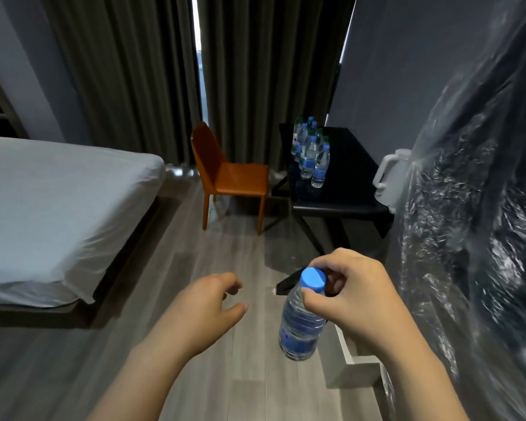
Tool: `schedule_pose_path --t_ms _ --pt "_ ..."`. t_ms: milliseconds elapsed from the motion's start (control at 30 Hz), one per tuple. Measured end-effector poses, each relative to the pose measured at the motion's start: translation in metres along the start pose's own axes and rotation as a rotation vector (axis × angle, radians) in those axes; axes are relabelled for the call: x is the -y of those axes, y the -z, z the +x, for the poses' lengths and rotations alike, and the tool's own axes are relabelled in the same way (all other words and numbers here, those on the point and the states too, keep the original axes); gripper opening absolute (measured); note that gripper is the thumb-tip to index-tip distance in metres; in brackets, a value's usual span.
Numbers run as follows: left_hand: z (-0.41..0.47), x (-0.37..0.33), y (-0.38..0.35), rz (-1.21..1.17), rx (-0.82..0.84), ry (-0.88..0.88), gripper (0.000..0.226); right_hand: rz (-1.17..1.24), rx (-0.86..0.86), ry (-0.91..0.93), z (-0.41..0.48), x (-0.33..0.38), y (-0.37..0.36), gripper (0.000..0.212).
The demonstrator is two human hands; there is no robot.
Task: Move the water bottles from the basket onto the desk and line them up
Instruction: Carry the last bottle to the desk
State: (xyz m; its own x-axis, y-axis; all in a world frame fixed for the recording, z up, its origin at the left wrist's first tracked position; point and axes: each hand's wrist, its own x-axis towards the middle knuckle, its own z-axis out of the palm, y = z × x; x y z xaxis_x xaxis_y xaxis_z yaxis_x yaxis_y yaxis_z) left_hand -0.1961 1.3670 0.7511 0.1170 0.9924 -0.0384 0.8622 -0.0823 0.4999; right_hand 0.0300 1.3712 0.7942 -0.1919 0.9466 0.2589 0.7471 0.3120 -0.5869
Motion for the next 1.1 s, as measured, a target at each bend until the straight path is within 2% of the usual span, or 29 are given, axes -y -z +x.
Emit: schedule_pose_path --t_ms 600,767,1100 --pt "0.308 0.091 0.048 -0.027 0.130 -0.125 0.037 -0.103 0.000 -0.195 0.271 -0.041 -0.076 0.021" --pt "0.384 0.096 0.045 -0.015 0.174 -0.143 0.035 -0.072 0.012 -0.252 0.333 -0.074 -0.087 0.026" --pt "0.534 0.088 0.036 -0.020 0.213 -0.107 0.033 -0.077 0.052 -0.254 0.469 -0.160 -0.093 0.020"
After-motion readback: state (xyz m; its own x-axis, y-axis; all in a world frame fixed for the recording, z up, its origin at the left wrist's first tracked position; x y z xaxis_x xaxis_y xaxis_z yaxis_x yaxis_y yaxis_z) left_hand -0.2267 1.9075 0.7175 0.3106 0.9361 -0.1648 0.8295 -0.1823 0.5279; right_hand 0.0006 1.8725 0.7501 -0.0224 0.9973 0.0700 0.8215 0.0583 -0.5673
